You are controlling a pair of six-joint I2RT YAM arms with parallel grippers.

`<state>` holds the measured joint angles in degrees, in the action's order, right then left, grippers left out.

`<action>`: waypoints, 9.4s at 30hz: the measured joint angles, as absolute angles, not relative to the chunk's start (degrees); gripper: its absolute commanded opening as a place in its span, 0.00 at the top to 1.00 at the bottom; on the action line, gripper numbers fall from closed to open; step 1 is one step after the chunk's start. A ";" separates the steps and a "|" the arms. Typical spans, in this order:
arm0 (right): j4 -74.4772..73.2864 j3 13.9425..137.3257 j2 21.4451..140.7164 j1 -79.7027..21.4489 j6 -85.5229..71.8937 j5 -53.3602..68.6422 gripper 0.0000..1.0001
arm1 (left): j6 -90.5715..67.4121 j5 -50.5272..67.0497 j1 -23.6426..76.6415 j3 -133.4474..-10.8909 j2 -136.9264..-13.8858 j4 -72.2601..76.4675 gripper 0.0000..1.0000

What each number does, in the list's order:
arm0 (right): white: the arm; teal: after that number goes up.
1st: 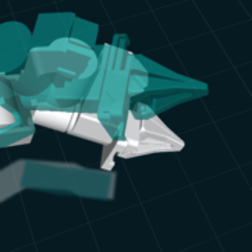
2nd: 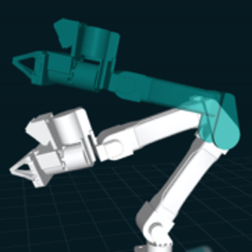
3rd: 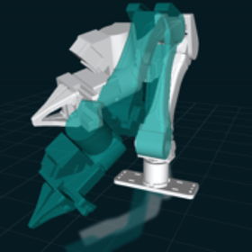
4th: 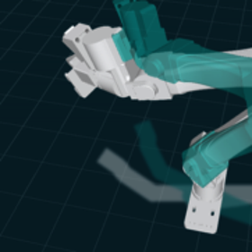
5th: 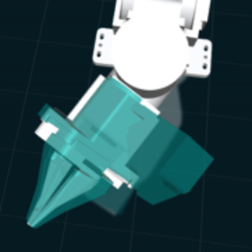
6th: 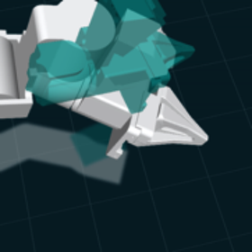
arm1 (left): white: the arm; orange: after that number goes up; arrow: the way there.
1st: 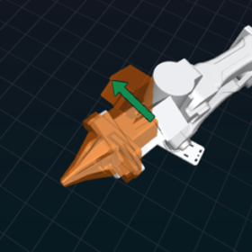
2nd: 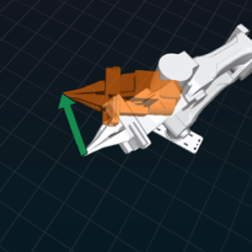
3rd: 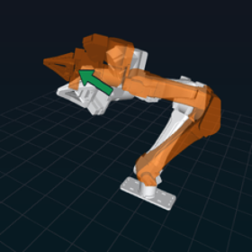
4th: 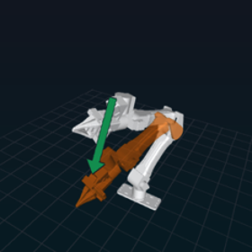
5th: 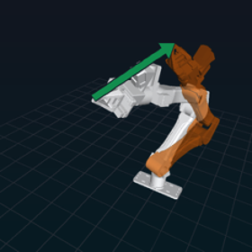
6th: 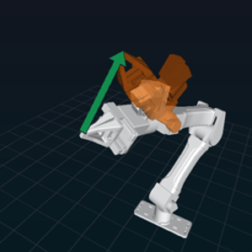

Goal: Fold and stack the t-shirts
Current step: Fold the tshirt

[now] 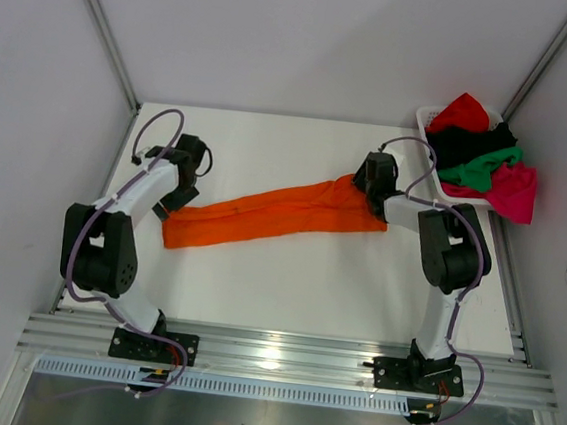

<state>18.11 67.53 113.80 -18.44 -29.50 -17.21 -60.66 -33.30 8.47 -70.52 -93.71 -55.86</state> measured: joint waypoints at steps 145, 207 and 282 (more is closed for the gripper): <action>-11.73 83.09 117.64 -28.47 -46.52 -16.36 0.59 | -57.04 -26.81 22.28 -71.00 -102.96 -54.76 0.32; -18.98 85.47 114.19 -31.18 -48.01 -17.61 0.61 | -57.12 -27.33 22.46 -71.00 -103.63 -54.57 0.32; -15.33 82.02 117.71 -31.05 -44.95 -20.10 1.00 | -56.99 -27.53 22.50 -71.00 -103.63 -54.50 0.33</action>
